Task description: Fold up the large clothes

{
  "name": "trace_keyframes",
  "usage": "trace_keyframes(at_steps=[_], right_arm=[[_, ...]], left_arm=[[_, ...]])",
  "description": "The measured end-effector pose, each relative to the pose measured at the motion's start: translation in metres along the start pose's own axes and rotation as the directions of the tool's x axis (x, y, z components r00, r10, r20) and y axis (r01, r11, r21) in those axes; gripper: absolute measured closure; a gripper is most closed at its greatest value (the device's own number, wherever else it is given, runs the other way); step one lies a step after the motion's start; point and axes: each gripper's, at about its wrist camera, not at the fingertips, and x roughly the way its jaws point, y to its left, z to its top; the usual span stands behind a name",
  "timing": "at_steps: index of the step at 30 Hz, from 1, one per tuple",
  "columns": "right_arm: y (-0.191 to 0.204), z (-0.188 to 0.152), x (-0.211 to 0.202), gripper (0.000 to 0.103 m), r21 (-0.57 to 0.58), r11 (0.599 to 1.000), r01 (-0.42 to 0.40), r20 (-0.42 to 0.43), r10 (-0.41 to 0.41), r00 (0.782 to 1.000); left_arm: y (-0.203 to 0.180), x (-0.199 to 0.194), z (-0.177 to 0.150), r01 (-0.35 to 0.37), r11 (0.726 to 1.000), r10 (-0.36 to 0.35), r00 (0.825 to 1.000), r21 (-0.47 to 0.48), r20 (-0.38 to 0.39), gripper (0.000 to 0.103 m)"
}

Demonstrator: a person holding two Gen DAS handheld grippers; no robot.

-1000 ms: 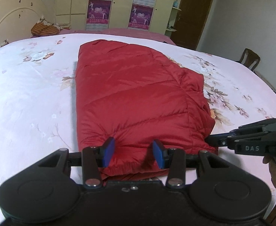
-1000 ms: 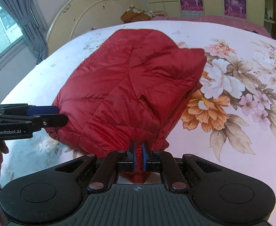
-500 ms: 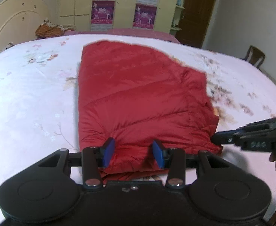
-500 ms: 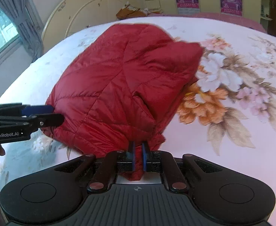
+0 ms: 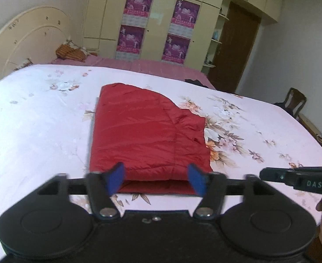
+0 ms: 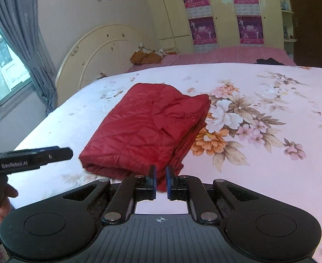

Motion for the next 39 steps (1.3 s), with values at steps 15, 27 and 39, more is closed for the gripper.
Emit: trace_keyframes(at_steps=[15,27,39], right_arm=[[0.03,-0.022,-0.05,0.0,-0.036,0.981,0.193,0.109,-0.188,0.976],[0.052,-0.036,-0.092,0.0,-0.038,0.97,0.239,0.159,-0.23,0.96],[0.06,-0.037,-0.105,0.0,-0.054,0.971,0.233,0.174,-0.221,0.96]], left_arm=[[-0.035,-0.059,-0.015,-0.075,0.997,0.074,0.995,0.011,0.073,0.0],[-0.044,-0.09,-0.023,-0.062,0.998,0.059,0.992,0.026,0.111,0.0],[-0.044,-0.096,-0.024,-0.053,0.998,0.049,0.991,0.028,0.124,0.0]])
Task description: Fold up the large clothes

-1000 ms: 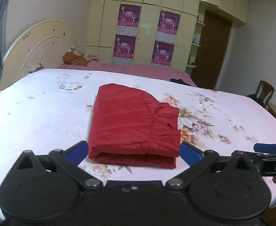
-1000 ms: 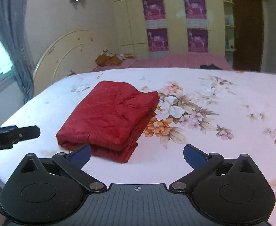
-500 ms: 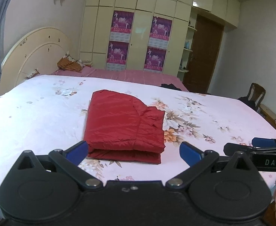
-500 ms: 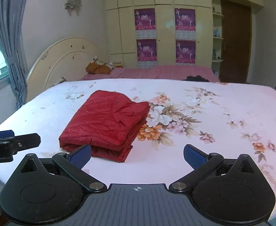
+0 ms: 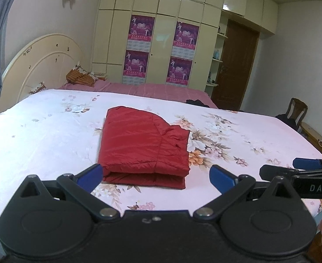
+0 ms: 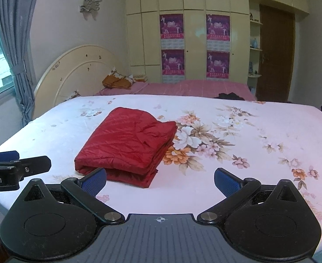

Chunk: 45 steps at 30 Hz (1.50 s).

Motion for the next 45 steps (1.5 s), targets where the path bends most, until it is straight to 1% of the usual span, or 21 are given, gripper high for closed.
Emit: trace_keyframes(at_steps=[8,37,45], right_arm=[[0.0,0.002,0.0,0.0,-0.002,1.0,-0.001,0.004,0.001,1.0],[-0.007,0.005,-0.003,0.0,0.009,1.0,-0.022,0.006,0.022,1.0],[-0.011,0.005,-0.004,0.0,0.014,1.0,-0.025,0.008,0.024,1.0]], left_arm=[[0.002,-0.003,0.0,0.001,1.0,-0.001,1.0,0.003,0.013,0.0],[0.004,-0.005,0.001,-0.01,1.0,0.01,1.0,0.017,0.014,0.0],[0.004,-0.005,0.001,-0.002,1.0,0.002,1.0,0.026,0.021,0.0]])
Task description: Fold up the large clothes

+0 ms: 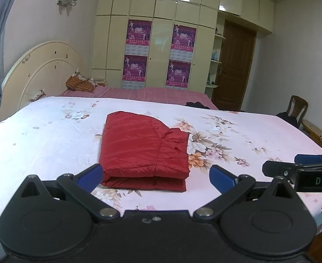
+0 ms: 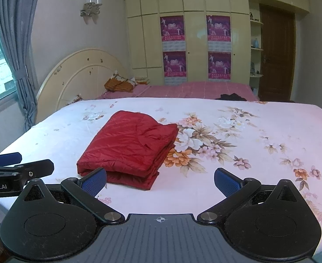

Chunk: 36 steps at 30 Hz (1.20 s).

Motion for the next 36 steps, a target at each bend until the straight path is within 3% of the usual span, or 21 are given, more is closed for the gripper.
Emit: trace_keyframes(at_steps=[32,36], right_arm=[[0.001,0.003,-0.002,0.0,0.007,1.0,0.002,0.003,-0.002,1.0],[0.001,0.003,-0.002,0.0,0.007,1.0,0.0,0.003,-0.001,1.0]], left_arm=[[0.009,-0.001,0.003,-0.002,1.0,0.002,1.0,0.011,0.017,0.0],[0.011,-0.001,0.002,0.026,1.0,-0.027,0.999,0.017,0.019,0.001]])
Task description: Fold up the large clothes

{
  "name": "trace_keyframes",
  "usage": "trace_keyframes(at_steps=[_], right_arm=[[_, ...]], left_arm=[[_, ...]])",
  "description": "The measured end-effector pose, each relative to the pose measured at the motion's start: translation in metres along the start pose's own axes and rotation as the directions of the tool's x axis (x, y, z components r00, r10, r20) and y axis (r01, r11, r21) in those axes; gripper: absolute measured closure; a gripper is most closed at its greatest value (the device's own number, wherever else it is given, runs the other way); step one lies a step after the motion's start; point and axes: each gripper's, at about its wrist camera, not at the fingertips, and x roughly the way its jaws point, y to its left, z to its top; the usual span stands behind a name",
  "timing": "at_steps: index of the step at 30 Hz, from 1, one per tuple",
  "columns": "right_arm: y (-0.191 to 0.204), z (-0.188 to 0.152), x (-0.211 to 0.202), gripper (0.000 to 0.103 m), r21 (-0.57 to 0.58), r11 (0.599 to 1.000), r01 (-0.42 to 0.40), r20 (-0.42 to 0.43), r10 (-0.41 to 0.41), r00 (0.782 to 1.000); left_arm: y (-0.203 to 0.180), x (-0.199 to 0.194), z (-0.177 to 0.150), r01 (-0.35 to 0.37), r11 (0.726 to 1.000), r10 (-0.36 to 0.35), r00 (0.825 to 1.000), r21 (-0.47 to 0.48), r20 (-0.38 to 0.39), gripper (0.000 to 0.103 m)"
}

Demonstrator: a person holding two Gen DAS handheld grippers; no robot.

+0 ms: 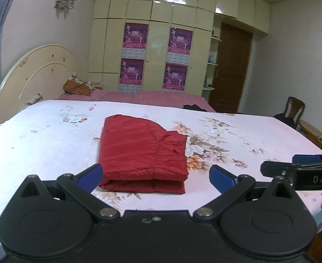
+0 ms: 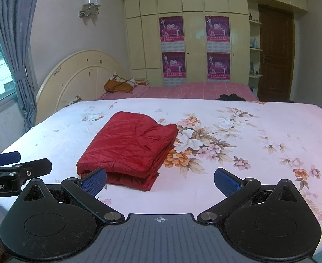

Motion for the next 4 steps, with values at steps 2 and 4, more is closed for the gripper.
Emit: trace_keyframes(at_steps=[2,4], right_arm=[[0.0003,-0.0004,-0.0001,0.0,-0.001,1.0,-0.001,0.001,0.001,1.0],[0.0014,-0.0007,-0.0002,0.0,-0.003,1.0,-0.002,0.0,0.002,1.0]], left_arm=[[0.0005,-0.0008,-0.0004,0.005,1.0,-0.005,1.0,-0.002,0.0,0.0],[0.0015,-0.0004,-0.0008,0.001,1.0,-0.001,1.0,-0.002,-0.002,0.0]])
